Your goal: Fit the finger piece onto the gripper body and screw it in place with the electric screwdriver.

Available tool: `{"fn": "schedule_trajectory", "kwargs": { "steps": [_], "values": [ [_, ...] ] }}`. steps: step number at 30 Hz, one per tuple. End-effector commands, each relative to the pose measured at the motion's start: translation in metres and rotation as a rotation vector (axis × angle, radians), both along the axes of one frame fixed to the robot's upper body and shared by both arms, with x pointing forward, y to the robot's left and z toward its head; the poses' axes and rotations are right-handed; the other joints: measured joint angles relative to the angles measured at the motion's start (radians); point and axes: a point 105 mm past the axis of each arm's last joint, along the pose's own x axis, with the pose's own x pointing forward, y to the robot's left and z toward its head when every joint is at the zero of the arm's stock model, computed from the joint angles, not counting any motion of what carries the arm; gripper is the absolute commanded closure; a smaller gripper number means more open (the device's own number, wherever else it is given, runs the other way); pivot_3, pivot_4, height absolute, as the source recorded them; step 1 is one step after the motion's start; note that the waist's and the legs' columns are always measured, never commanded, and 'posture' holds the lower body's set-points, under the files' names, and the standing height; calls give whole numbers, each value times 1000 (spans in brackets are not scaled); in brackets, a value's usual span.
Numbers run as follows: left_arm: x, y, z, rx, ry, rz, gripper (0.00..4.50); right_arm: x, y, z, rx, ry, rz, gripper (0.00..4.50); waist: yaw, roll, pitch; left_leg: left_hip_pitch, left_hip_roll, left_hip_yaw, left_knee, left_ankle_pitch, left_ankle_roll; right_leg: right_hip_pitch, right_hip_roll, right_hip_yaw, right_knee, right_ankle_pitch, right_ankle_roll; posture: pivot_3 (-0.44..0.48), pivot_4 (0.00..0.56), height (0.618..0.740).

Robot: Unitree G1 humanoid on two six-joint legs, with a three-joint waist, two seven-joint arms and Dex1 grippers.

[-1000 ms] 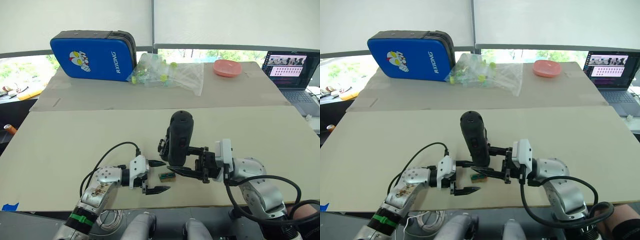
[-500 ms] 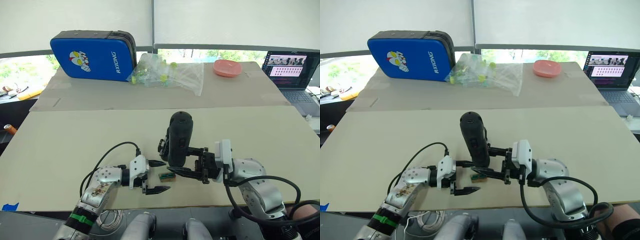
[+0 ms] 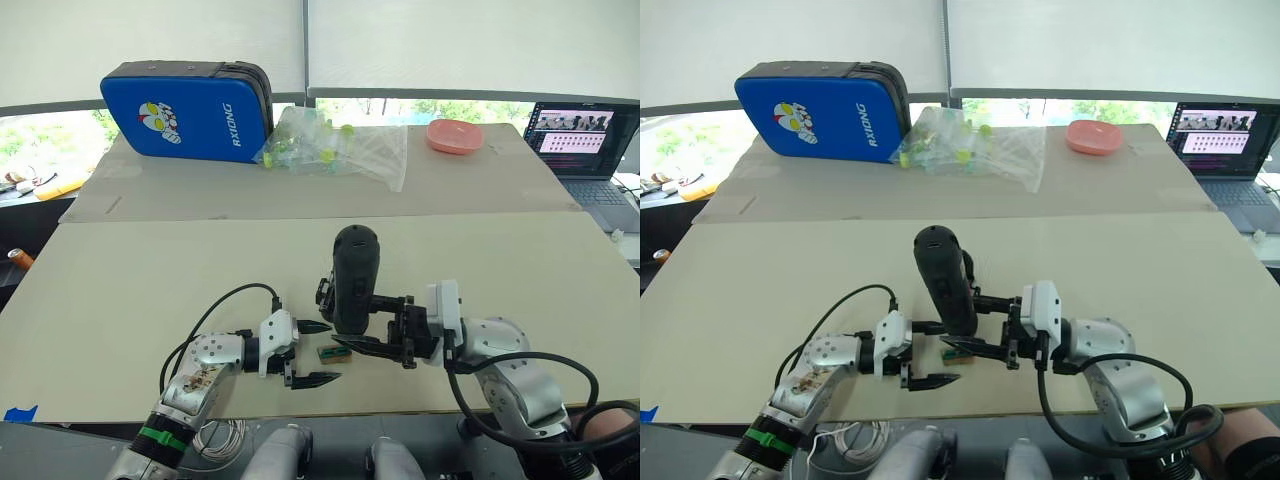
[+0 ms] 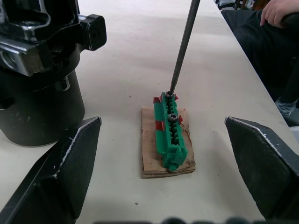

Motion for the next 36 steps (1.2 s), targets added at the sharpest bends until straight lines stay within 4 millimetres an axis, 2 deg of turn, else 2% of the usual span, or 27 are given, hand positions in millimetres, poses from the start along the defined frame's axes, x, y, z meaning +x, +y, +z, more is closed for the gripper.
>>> {"fn": "schedule_trajectory", "kwargs": {
  "steps": [1, 36],
  "values": [
    [-6, -1, -12, 29, 52, -7, 0, -2, 3, 11, 29, -61, 14, 2592, 0, 0, 0, 0, 0, 0, 0, 0, 0, 0, 0, 0, 0, 0, 0, 0, 150, 740],
    [-6, -1, -12, 27, 55, 0, 0, -2, 5, 10, 24, -49, 35, 2592, 0, 0, 0, 0, 0, 0, -1, 0, 0, 0, 0, 0, -1, 0, 0, 0, 150, 740]
  ]
}}
